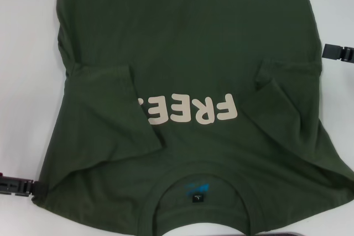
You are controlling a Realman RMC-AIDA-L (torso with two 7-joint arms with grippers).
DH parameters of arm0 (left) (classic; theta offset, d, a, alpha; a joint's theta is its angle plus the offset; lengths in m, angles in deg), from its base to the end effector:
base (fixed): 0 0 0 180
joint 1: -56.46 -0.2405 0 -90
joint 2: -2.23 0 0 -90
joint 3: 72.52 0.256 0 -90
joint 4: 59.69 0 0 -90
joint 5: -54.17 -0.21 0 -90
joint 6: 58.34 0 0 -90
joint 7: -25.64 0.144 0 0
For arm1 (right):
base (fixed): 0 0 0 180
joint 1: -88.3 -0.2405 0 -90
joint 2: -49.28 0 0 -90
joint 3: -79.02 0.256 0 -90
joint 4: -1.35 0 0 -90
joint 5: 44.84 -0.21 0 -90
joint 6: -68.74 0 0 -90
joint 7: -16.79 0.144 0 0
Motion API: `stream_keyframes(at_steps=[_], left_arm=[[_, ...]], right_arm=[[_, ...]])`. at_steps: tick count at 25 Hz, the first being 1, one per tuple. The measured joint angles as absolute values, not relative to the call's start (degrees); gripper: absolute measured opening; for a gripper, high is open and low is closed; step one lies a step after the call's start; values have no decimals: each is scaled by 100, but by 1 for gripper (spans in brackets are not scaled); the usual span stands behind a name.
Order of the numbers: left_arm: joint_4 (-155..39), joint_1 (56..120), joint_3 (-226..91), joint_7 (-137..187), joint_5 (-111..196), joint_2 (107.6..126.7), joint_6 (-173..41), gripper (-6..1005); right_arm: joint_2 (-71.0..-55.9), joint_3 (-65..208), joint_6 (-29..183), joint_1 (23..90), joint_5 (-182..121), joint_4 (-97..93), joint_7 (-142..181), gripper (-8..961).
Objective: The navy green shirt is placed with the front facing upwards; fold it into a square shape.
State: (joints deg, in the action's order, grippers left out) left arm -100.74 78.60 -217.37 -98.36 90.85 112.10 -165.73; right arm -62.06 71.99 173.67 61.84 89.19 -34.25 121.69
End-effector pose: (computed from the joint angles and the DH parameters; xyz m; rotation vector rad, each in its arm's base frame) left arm -0.3566 0.2341 0.0621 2.4012 1.9495 0.0773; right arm 0.3353 0.2808 0.0846 -2.3484 1.4688 0.8895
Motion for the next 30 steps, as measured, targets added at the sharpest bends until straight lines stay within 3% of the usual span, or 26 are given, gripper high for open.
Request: stream_keyframes(at_steps=[19, 30], left_arm=[[-10028, 7906, -21738, -9842, 8947, 11295, -16522, 899], [-10070, 8120, -21692, -9820, 8950, 11495, -16550, 899]], right_arm=[[-6207, 7190, 17368, 6176, 8919, -3425, 12172, 700], [-6206, 7199, 17367, 6167, 8919, -3425, 12175, 700]])
